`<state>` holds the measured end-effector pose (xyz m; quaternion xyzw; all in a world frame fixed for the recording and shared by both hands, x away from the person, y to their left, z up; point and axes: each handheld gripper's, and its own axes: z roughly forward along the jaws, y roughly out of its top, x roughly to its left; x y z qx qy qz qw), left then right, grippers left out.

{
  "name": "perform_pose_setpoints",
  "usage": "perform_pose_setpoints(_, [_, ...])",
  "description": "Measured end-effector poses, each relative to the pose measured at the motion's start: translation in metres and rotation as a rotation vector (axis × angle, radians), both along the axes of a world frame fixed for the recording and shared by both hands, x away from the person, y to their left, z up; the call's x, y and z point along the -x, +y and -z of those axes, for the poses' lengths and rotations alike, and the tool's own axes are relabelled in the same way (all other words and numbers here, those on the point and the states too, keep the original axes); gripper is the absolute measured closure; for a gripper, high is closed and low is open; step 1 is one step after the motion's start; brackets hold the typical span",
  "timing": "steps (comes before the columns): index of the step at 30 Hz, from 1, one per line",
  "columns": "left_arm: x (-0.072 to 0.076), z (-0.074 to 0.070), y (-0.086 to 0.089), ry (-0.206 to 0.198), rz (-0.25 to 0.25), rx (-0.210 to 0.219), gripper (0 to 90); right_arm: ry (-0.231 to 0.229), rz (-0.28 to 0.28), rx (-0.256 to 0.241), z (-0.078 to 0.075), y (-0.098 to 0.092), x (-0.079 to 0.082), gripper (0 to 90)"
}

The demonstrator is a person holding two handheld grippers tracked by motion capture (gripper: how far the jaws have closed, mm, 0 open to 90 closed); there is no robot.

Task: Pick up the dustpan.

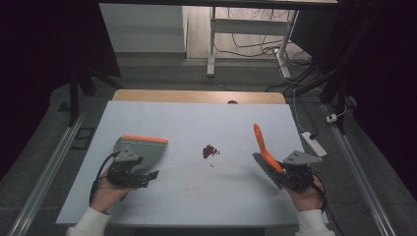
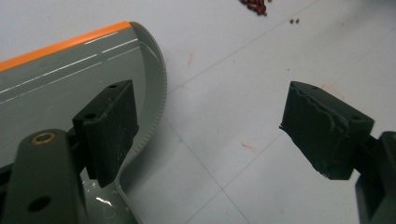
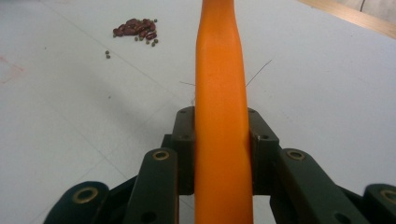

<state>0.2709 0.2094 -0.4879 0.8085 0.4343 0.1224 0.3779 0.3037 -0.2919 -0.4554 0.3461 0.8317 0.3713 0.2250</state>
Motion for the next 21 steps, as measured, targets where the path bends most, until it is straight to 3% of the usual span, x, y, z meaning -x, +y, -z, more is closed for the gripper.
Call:
perform_pose_setpoints(4, [0.001,-0.001,-0.002,-0.013,0.008,-0.011,19.1,0.002,-0.005,0.004,0.001,0.003,0.0,69.9])
perform_pose_setpoints(11, [-0.005,-0.001,-0.001,0.006,0.005,-0.002,19.1,0.004,-0.002,0.005,0.001,0.006,0.0,69.9])
perform_pose_setpoints(21, [-0.006,-0.013,-0.002,0.019,-0.058,-0.016,19.7,0.01,-0.011,0.011,0.002,0.01,-0.005,69.9])
